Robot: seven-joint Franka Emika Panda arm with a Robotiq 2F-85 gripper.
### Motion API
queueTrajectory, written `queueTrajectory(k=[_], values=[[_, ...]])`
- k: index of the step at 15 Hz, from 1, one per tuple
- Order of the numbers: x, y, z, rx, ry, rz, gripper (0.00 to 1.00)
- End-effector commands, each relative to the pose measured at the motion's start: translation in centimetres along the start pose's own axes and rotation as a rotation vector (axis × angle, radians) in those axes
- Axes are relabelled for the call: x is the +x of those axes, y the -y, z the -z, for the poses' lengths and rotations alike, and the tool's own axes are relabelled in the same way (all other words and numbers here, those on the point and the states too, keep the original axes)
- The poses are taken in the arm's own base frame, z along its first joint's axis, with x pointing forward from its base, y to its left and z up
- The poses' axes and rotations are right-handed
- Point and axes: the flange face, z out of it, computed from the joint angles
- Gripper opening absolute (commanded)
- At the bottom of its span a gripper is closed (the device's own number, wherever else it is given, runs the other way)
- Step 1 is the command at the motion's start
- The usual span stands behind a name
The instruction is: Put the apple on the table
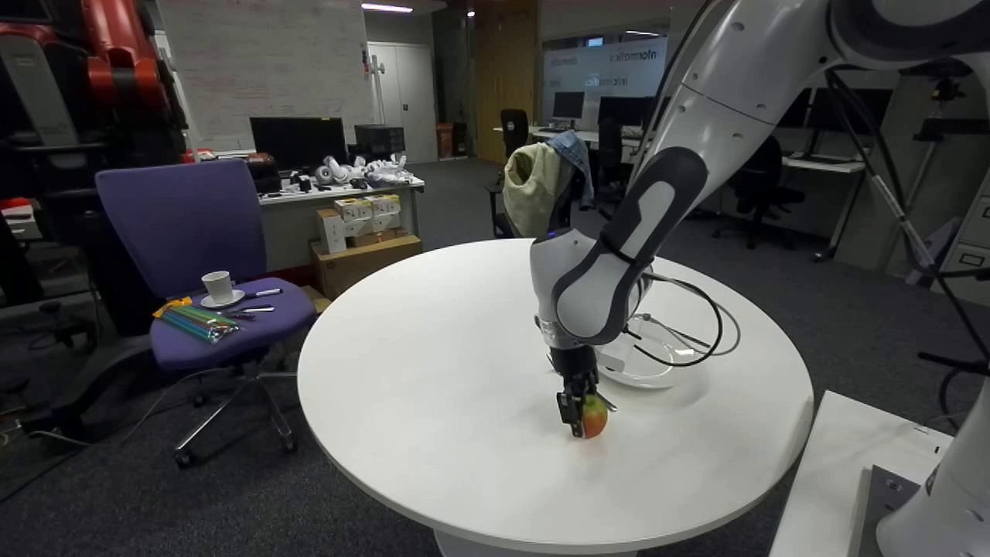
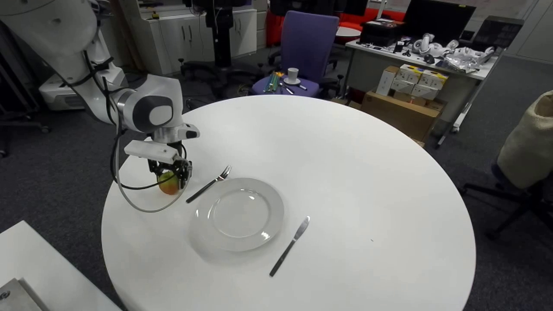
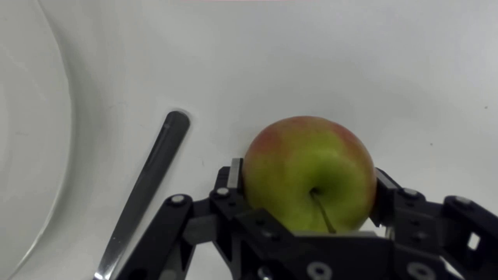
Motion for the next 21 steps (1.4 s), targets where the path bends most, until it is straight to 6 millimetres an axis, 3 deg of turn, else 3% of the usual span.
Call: queueTrajectory(k=[1,2,4,6,9,12,17,20,21], values=[[-0.2,-0.7,0.4,-0.007,0.006,-0.003,0.65],[-0.2,-0.8,0.5,-0.006,0.006,-0.004,0.93],[-0.1,-0.9,0.7,-0.006,0.001,-0.008,1.00],[-0.1,-1.2,1.4,0.001,-0.008,-0.015,1.00],[-0.1,-1.7,4.1,0.016,-0.049,-0.032,1.00],[-0.3,-2.0,8.5,0.040,-0.119,-0.048,1.00],[-2.8,-1.4,17.4,0.068,-0.241,-0.066,1.00],[-4.8,-3.1,21.0,-0.053,-0.290,-0.136,1.00],[-6.5,-4.1,22.0,-0.085,-0.290,-0.164,1.00]])
